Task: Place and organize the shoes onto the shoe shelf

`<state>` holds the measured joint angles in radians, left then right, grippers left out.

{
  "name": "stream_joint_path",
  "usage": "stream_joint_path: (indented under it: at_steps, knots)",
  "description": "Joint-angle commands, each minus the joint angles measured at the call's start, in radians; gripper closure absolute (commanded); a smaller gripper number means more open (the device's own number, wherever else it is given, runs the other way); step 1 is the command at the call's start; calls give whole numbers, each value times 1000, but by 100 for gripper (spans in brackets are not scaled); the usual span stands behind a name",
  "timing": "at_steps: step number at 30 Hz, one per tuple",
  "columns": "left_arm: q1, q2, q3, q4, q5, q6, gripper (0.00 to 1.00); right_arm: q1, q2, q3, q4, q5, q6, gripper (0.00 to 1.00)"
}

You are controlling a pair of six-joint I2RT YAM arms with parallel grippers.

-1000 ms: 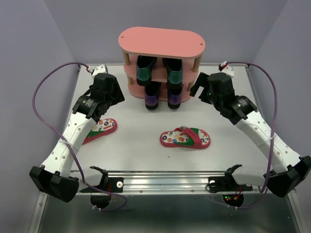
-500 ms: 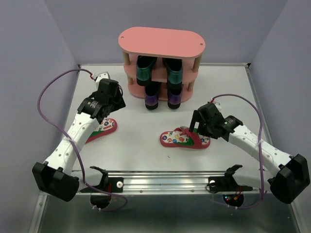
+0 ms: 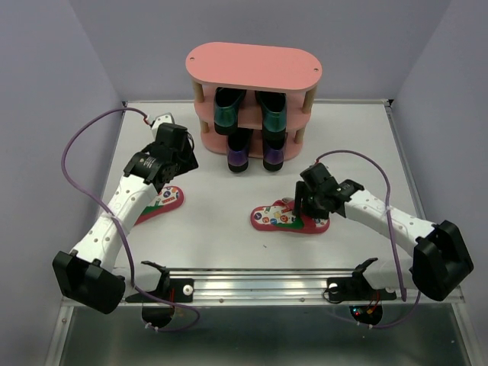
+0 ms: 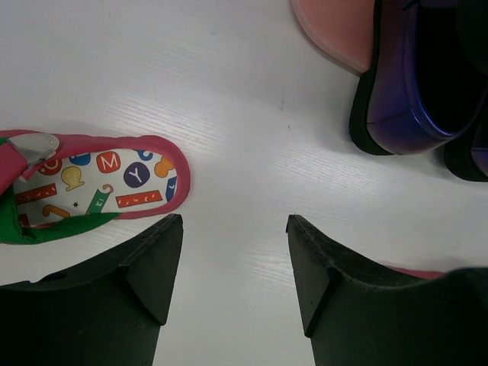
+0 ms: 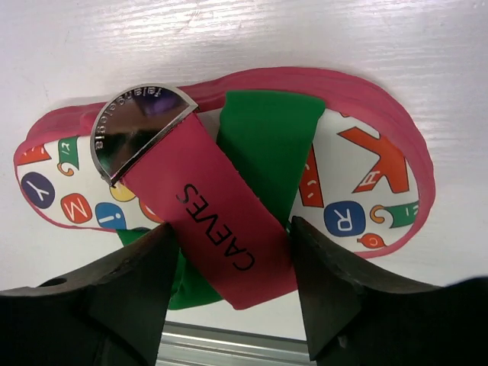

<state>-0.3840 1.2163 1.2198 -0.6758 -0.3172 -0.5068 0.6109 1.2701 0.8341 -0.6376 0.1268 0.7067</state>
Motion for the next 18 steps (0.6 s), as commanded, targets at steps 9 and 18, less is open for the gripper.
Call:
stream_joint_path:
  at_steps: [9,18]
  knots:
    - [7,-14,-13,35,43,2,34,20,107,140,122,-170,-312,62]
    - [-4,-24,-40,73,205,69,34,50,248,285,130,-247,-547,53]
